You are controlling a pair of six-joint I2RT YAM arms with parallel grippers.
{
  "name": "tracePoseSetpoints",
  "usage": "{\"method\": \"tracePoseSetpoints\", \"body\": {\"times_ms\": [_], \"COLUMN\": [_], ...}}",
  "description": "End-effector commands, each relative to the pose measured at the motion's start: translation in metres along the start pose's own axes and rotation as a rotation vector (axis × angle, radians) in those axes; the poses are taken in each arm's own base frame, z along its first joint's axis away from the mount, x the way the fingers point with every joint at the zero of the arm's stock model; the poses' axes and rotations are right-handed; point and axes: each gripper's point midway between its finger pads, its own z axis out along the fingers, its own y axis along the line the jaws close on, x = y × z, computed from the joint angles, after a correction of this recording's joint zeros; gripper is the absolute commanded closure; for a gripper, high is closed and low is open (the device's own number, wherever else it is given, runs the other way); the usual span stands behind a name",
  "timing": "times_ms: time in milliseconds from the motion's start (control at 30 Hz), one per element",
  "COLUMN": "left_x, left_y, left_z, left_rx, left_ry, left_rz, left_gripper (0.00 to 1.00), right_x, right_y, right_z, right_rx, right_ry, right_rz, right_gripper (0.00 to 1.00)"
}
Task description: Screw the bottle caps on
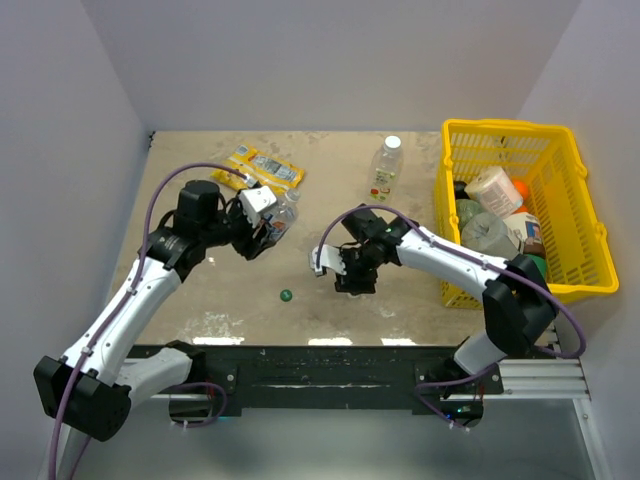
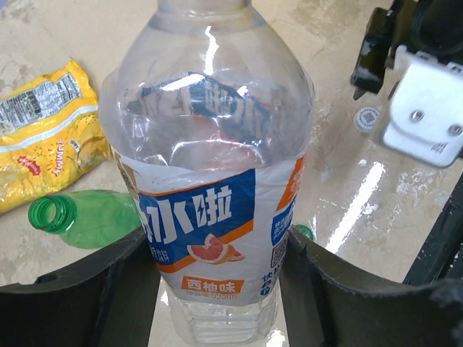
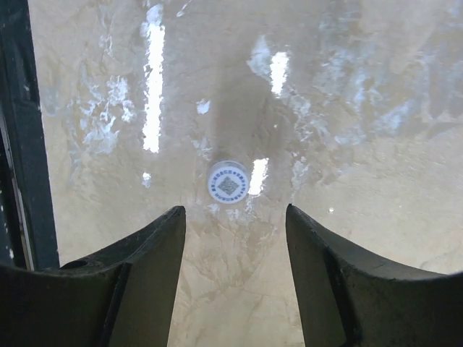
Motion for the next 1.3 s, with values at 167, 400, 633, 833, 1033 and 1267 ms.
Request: {"method": "tracePoseSetpoints", "body": {"times_ms": [167,400,633,833,1033,1267], "left_x": [-0.03,-0.027,-0.024,-0.025,-0.021,-0.019], "left_y": [0.014,0.019,0.021,0.023,0.023,0.023], "left_z": [-0.007,-0.008,-0.005,-0.003,-0.001,0.0], "left_rx": [-0.036,-0.043,-0.042,-0.036,-0.033,-0.032], "left_ry": [-0.084,-0.084,-0.084,-0.084,-0.08,-0.077], "left_rz": [-0.035,-0.047,-0.064,-0.068,-0.078,-0.082], "left_gripper": [1.0,1.0,1.0,1.0,1.0,1.0], "right_x": [-0.001,0.014,0.021,0.02,0.022,0.023], "right_y": [0.002,0.006,0.006,0.0,-0.003,-0.003], "right_z": [0.02,0.031,0.04,0.043,0.047,0.047], "right_rx": [-0.012,-0.029,-0.032,-0.013,-0.027,-0.025], "right_ry": [-0.114,-0.074,-0.066,-0.062,-0.047,-0.04], "right_rz": [0.01,-0.051,-0.051,-0.052,-0.059,-0.076], "right_gripper": [0.39,0.39,0.42,0.47,0.5,0.53]}}
